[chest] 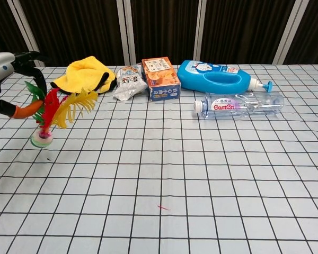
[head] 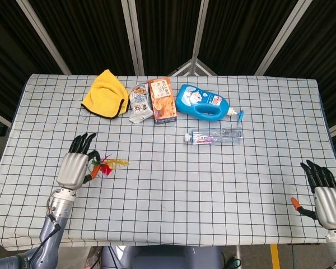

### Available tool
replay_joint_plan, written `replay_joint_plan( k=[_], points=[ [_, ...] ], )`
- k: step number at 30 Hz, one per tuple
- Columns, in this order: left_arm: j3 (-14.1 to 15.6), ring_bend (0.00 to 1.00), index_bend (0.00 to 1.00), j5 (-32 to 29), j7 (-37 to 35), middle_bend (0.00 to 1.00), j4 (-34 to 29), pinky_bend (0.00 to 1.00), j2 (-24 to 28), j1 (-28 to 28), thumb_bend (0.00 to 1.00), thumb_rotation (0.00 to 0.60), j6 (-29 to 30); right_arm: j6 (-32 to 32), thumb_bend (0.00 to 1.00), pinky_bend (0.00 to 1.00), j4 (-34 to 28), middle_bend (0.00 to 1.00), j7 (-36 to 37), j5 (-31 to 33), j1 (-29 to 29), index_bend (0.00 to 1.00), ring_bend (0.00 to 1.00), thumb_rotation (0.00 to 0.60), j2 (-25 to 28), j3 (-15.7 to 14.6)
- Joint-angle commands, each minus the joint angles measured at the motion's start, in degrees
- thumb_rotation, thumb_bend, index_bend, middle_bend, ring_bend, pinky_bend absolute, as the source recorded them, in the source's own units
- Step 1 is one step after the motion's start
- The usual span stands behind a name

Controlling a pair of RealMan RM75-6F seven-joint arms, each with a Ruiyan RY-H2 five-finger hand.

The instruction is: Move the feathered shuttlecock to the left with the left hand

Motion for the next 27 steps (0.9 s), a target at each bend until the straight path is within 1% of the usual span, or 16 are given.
replay_joint_plan(
  k=[1, 10, 23, 25, 27],
  points=[
    [-0.1, 0.00, 0.56, -0.6, -0.6, 0.05, 0.7, 0.00, 0.0, 0.1, 0.64, 0.600, -0.3, 0.0, 0.33, 0.00, 0.0, 0.00, -0.1, 0.0, 0.0, 0.00, 0.00, 0.600, 0.0, 0.0],
    [0.3, 0.00, 0.55, -1.6, -0.8, 0.05, 3.1, 0.00, -1.2, -0.1, 0.63, 0.600, -0.7, -0.1, 0.33, 0.00, 0.0, 0.00, 0.0, 0.2, 0.0, 0.00, 0.00, 0.600, 0.0, 0.1],
    [1.2, 0.00, 0.54, -1.8, -1.9, 0.05, 3.8, 0.00, -1.0, 0.5, 0.62, 0.600, -0.5, -0.2, 0.33, 0.00, -0.1, 0.00, -0.2, 0.2, 0.0, 0.00, 0.00, 0.600, 0.1, 0.1],
    [1.4, 0.00, 0.53, -1.7, -2.2, 0.05, 3.9, 0.00, -0.8, 0.7, 0.60, 0.600, -0.4, -0.2, 0.33, 0.00, -0.1, 0.00, -0.2, 0.2, 0.0, 0.00, 0.00, 0.600, 0.1, 0.1],
    [1.5, 0.00, 0.49, -1.7, -2.4, 0.04, 3.9, 0.00, -0.5, 0.8, 0.53, 0.600, -0.4, -0.2, 0.33, 0.00, -0.1, 0.00, -0.2, 0.2, 0.1, 0.00, 0.00, 0.600, 0.1, 0.1]
  ],
)
